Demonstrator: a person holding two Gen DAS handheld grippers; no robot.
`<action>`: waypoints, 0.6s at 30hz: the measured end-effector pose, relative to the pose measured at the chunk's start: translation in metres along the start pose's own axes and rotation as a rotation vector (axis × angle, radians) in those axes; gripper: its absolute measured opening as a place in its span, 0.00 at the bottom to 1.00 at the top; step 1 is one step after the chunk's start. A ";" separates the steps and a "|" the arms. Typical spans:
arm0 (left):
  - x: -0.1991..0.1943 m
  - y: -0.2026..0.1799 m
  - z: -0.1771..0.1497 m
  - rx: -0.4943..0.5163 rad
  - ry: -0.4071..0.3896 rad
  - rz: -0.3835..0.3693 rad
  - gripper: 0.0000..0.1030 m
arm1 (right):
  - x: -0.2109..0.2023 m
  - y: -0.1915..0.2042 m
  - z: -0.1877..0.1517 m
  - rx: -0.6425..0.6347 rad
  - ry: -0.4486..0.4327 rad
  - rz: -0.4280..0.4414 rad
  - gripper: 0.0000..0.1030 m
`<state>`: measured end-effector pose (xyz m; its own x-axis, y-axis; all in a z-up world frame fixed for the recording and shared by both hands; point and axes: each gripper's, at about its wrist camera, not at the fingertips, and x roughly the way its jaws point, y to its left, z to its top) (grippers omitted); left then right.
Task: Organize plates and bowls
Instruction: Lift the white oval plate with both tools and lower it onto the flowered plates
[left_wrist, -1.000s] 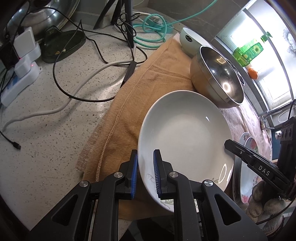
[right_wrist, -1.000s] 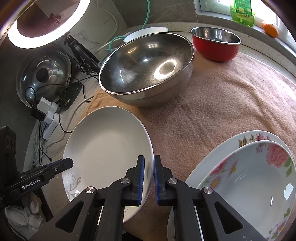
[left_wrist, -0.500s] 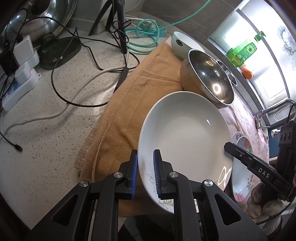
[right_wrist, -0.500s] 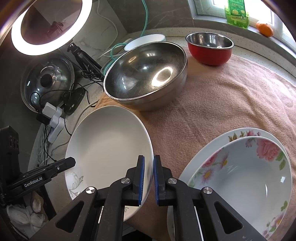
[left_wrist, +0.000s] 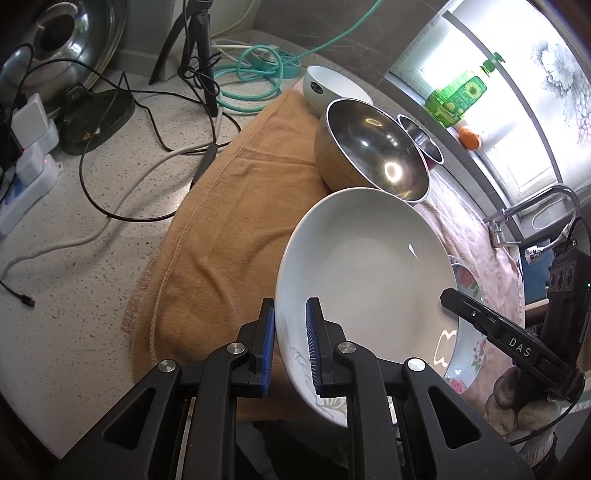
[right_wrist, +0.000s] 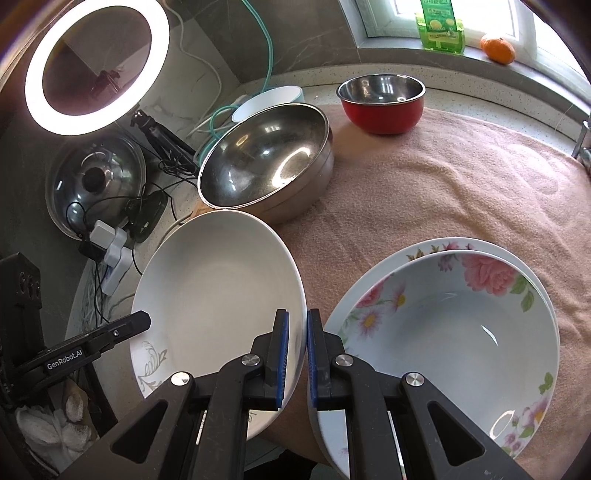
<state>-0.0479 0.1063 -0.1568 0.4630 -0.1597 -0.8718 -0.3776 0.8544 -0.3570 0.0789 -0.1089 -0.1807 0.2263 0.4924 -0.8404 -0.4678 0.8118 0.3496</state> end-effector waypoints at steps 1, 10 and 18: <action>0.000 -0.003 0.000 0.004 0.000 -0.004 0.14 | -0.003 -0.003 -0.001 0.005 -0.003 -0.002 0.09; 0.007 -0.028 0.001 0.057 0.017 -0.031 0.14 | -0.025 -0.023 -0.006 0.048 -0.038 -0.024 0.09; 0.014 -0.054 0.002 0.108 0.029 -0.058 0.14 | -0.041 -0.048 -0.015 0.095 -0.059 -0.052 0.09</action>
<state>-0.0196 0.0590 -0.1487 0.4573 -0.2238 -0.8607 -0.2618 0.8911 -0.3708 0.0788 -0.1723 -0.1696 0.2998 0.4639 -0.8336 -0.3715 0.8616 0.3459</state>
